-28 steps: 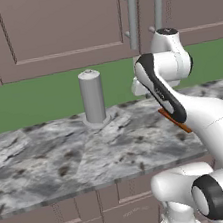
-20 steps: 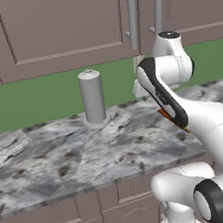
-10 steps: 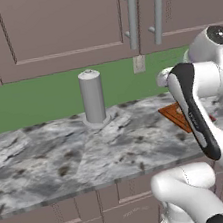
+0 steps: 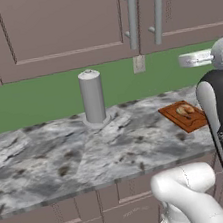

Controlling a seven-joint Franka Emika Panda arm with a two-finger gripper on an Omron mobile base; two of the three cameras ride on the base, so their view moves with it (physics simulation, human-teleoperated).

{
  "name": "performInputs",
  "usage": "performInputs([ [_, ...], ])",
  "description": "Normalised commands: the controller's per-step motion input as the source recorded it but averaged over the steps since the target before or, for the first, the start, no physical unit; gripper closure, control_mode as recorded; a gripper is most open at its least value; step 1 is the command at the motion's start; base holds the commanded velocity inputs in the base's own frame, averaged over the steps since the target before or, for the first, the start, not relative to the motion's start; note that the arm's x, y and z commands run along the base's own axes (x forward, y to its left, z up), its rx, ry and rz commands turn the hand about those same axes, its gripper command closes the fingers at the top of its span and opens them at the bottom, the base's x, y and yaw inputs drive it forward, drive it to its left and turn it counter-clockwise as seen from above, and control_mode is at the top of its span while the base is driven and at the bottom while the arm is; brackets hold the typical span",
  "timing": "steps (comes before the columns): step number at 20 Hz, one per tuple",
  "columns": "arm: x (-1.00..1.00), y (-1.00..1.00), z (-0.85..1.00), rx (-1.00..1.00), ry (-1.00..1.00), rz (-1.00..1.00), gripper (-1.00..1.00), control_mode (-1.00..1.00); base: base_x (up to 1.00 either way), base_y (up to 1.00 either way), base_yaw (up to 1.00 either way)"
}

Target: Open the cabinet, retrieve the rolling pin, and place it next to the meat on the cutting board to prepare for tenderizing.

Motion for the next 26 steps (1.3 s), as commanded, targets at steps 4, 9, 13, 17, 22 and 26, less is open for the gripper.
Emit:
performInputs([
  [4,-0.02,0.0,0.72,0.01,-0.29,0.0,-1.0,-1.0,0.0,0.0,0.0],
  [9,0.05,0.0,0.34,0.01,-0.18,0.0,-1.0,-1.0,0.0,0.0,0.0],
  [13,0.3,0.0,0.01,0.0,-0.11,0.0,-1.0,-1.0,0.0,0.0,0.0],
  [17,0.45,0.01,0.0,0.0,-0.06,0.0,-1.0,-1.0,0.0,0.0,0.0],
  [22,0.5,0.0,0.0,0.0,-0.01,0.0,-1.0,-1.0,0.0,0.0,0.0],
  [26,0.56,0.0,0.0,0.0,0.0,0.0,-1.0,-1.0,0.0,0.0,0.0],
])
